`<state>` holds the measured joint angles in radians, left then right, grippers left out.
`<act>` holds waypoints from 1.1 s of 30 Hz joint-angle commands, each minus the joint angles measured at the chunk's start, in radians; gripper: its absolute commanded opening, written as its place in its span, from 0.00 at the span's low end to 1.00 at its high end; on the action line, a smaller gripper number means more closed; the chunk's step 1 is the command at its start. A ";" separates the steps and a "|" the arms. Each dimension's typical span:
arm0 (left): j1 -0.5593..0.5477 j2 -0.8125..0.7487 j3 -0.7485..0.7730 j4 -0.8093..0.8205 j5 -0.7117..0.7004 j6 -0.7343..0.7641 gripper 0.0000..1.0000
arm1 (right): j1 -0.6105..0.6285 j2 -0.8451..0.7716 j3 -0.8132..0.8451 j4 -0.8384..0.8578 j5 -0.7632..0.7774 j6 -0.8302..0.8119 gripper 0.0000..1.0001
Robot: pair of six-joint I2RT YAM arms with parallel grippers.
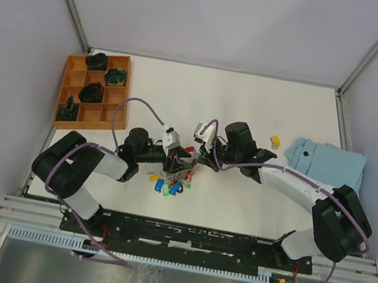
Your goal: Put the keys on the keyring
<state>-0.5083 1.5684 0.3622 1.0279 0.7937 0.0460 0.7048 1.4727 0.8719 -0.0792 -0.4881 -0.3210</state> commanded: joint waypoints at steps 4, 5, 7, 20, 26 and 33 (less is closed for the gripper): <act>-0.004 0.038 0.064 0.048 0.090 0.069 0.52 | -0.004 -0.015 0.057 0.017 -0.065 -0.038 0.01; -0.004 0.041 0.067 0.047 0.098 0.069 0.51 | -0.003 -0.013 0.060 0.015 -0.069 -0.040 0.01; -0.004 0.045 0.072 0.047 0.109 0.070 0.49 | -0.003 -0.007 0.064 0.009 -0.083 -0.045 0.01; -0.004 0.065 0.108 0.002 0.169 0.069 0.20 | -0.004 0.009 0.084 -0.031 -0.123 -0.066 0.01; -0.004 0.055 0.107 -0.002 0.168 0.068 0.03 | -0.002 -0.004 0.087 -0.040 -0.098 -0.057 0.01; -0.004 0.021 0.081 0.002 0.088 0.044 0.03 | -0.003 -0.089 0.043 -0.028 0.044 0.012 0.26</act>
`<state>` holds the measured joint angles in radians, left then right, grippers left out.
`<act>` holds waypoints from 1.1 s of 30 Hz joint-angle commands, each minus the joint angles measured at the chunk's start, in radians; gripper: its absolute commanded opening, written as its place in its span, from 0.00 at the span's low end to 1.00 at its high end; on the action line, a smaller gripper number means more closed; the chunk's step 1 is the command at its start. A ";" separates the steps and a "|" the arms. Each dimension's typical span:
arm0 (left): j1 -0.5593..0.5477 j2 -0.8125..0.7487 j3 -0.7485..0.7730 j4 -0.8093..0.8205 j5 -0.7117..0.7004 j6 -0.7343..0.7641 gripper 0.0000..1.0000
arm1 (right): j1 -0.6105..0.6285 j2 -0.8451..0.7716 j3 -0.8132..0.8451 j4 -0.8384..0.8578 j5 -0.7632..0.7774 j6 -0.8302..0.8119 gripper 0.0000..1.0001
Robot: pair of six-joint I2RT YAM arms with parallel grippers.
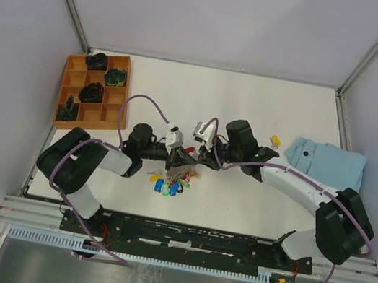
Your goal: Put the keys on the keyring
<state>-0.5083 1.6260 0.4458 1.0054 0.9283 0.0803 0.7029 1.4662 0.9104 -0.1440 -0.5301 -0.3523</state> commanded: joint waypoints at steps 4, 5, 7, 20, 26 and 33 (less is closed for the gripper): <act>-0.004 -0.051 -0.014 0.033 -0.077 -0.007 0.03 | -0.001 -0.137 -0.041 0.058 0.182 0.101 0.33; -0.004 -0.055 -0.018 0.039 -0.082 -0.010 0.03 | -0.001 -0.148 -0.055 0.068 0.197 0.111 0.33; -0.004 -0.064 -0.028 0.047 -0.092 -0.014 0.03 | -0.001 -0.159 -0.075 0.082 0.220 0.123 0.35; -0.004 -0.091 -0.047 0.044 -0.099 0.008 0.03 | -0.002 -0.028 -0.068 0.149 0.119 0.184 0.35; -0.012 -0.108 -0.052 0.004 -0.056 0.084 0.03 | -0.006 0.009 -0.066 0.191 0.146 0.220 0.35; -0.091 -0.201 -0.082 -0.148 -0.180 0.330 0.03 | -0.044 0.037 -0.043 0.186 0.121 0.301 0.27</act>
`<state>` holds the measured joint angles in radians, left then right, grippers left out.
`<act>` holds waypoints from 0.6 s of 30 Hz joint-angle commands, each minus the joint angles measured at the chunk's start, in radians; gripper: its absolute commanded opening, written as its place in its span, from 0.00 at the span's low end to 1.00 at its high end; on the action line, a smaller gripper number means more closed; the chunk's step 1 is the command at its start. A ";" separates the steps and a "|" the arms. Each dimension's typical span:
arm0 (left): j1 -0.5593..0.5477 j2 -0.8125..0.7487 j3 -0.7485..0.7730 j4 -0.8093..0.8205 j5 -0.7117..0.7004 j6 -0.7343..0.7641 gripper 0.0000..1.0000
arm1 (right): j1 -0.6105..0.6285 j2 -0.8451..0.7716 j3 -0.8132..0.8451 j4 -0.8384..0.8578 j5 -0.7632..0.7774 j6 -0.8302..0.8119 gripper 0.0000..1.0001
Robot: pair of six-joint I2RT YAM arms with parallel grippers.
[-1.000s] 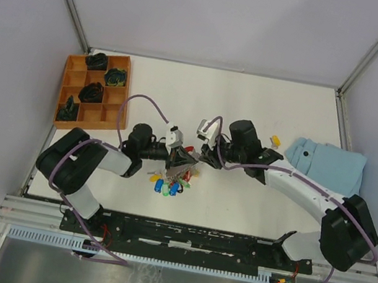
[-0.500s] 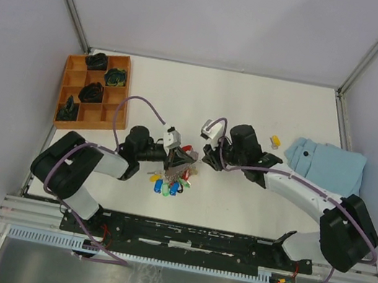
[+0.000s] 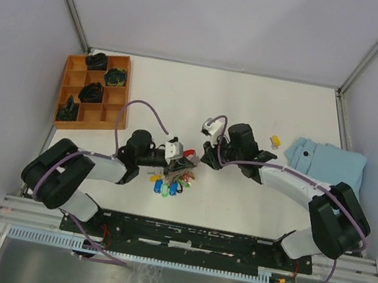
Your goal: Put the keys on the keyring
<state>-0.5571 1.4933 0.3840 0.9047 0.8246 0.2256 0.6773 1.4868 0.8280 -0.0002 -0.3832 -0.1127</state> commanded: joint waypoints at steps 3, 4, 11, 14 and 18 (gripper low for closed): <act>-0.060 -0.093 -0.042 -0.037 -0.141 0.219 0.03 | -0.024 0.027 0.055 0.013 -0.025 0.077 0.27; -0.067 -0.097 -0.046 -0.035 -0.162 0.230 0.03 | -0.024 0.028 0.058 0.005 -0.027 0.078 0.27; -0.099 -0.110 -0.062 -0.030 -0.243 0.269 0.03 | -0.028 -0.028 0.037 -0.025 0.001 0.077 0.28; -0.101 -0.115 -0.075 0.002 -0.264 0.265 0.03 | -0.028 -0.073 0.011 -0.029 0.006 0.065 0.30; -0.104 -0.125 -0.084 0.016 -0.292 0.264 0.03 | -0.028 -0.126 -0.040 0.005 -0.051 0.045 0.32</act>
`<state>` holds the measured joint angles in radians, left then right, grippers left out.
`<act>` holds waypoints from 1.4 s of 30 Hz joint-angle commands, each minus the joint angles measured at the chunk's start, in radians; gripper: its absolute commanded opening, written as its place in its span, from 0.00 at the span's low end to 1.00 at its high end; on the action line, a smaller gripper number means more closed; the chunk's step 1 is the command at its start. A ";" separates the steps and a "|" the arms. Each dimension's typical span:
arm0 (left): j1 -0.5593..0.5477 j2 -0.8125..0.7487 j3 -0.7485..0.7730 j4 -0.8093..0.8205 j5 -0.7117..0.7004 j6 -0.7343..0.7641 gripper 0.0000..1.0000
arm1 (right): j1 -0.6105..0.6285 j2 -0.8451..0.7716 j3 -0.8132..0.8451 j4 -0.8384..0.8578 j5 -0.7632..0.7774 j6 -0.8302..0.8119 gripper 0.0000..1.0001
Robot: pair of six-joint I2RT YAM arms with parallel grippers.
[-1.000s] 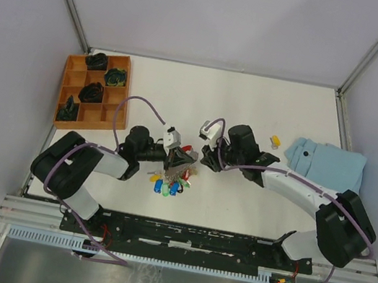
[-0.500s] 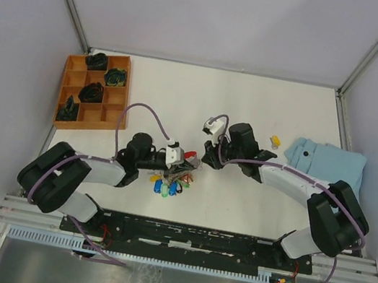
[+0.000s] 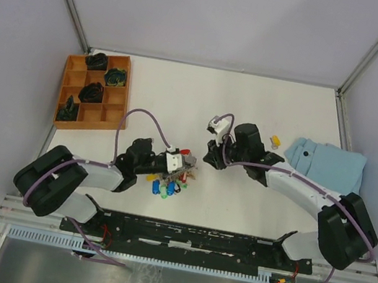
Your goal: Put the keys on the keyring
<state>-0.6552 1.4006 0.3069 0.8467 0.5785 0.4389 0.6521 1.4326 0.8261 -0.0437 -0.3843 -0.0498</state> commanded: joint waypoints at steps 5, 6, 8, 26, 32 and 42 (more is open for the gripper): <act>-0.011 -0.038 -0.007 0.067 -0.066 0.064 0.03 | 0.006 -0.081 -0.067 0.108 -0.164 -0.059 0.33; -0.013 -0.041 -0.007 0.064 -0.072 0.067 0.03 | 0.010 -0.078 -0.067 0.113 -0.177 -0.071 0.33; -0.016 -0.048 -0.010 0.061 -0.082 0.075 0.03 | 0.017 -0.072 -0.063 0.119 -0.192 -0.096 0.34; -0.028 -0.014 0.009 0.099 -0.163 -0.027 0.03 | -0.050 -0.005 0.094 -0.164 0.370 0.000 0.40; -0.011 0.015 0.041 0.089 -0.121 -0.109 0.03 | -0.197 0.101 0.178 -0.258 0.454 0.036 0.41; 0.045 0.075 0.087 0.069 -0.083 -0.222 0.03 | -0.428 0.265 0.280 -0.306 0.490 0.059 0.41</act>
<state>-0.6231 1.4628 0.3546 0.8665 0.4561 0.2932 0.2859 1.6650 1.0435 -0.3351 0.0574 -0.0158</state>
